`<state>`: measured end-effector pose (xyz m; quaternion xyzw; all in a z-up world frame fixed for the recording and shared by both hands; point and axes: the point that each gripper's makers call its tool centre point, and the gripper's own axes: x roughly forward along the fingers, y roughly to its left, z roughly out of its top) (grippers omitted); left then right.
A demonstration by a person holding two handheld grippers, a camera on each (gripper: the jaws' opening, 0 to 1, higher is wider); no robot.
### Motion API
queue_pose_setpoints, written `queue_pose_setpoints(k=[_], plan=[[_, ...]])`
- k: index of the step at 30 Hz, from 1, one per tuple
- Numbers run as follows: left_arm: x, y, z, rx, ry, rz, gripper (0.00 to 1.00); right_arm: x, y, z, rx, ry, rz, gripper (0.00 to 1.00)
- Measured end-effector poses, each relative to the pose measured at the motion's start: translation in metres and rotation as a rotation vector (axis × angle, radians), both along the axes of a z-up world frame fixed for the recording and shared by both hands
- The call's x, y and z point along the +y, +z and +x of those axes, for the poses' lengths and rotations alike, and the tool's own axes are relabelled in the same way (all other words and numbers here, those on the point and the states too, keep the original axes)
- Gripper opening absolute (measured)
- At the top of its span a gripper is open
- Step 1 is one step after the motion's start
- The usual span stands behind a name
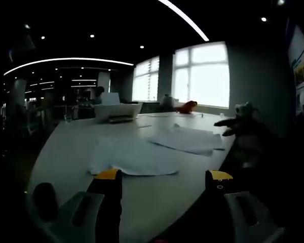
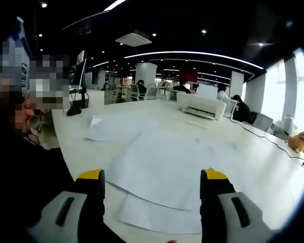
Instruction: Organize the stack of printing papers by aligning and flattening the scattered papers on the table
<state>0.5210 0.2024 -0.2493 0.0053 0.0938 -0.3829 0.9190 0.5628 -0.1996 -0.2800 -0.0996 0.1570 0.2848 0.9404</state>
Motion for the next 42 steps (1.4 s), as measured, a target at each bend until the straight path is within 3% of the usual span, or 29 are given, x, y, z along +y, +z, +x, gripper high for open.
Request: queue_pose_setpoints(k=[42], plan=[[0.000,0.001,0.000,-0.004,-0.007,-0.003,0.69,0.012,0.012,0.023,-0.009,0.022,-0.013,0.72]])
